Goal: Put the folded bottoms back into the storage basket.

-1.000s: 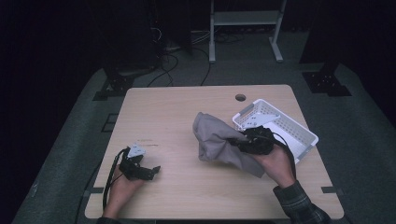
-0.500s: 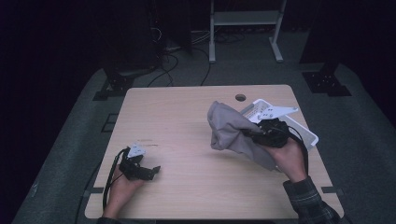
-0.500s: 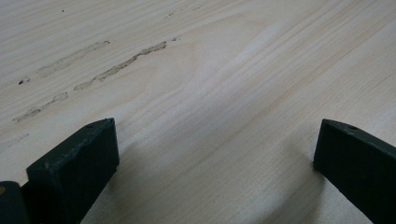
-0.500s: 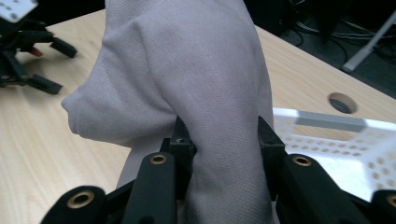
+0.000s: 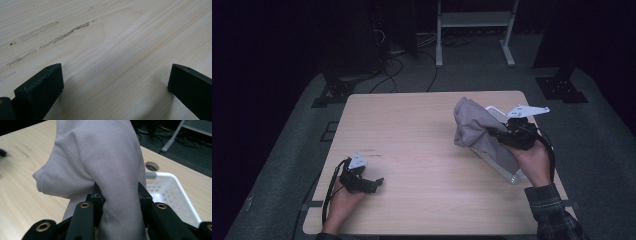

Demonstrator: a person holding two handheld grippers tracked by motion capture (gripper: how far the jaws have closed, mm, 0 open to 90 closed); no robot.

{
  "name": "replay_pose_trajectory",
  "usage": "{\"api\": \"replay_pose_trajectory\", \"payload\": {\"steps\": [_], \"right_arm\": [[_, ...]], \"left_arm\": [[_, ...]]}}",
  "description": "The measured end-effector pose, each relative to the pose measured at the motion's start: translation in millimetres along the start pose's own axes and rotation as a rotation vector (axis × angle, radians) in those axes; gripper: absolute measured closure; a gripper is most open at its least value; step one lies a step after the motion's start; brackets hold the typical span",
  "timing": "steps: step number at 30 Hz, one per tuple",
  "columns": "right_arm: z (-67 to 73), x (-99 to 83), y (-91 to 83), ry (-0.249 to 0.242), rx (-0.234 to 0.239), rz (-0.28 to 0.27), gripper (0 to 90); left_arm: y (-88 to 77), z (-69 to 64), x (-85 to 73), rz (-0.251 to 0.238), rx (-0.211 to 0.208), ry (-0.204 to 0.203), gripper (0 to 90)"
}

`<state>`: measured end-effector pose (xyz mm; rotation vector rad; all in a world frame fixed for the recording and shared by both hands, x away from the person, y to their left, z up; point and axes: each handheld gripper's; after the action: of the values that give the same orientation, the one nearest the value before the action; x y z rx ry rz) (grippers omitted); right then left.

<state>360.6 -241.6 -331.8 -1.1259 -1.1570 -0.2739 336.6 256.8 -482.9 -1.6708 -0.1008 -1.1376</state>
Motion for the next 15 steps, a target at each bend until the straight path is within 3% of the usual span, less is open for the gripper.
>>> {"api": "replay_pose_trajectory", "payload": {"steps": [15], "right_arm": [[-34.0,-14.2,8.4,0.104,-0.134,0.026,67.2]], "left_arm": [[0.3,-0.2,-0.1,-0.005,0.000,-0.003,0.0]]}}
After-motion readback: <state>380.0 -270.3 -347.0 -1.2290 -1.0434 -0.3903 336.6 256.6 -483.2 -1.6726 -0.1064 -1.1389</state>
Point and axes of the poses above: each handheld gripper's, and its own axes: y roughly forward along the jaws, x roughly out of its top, z roughly to its left
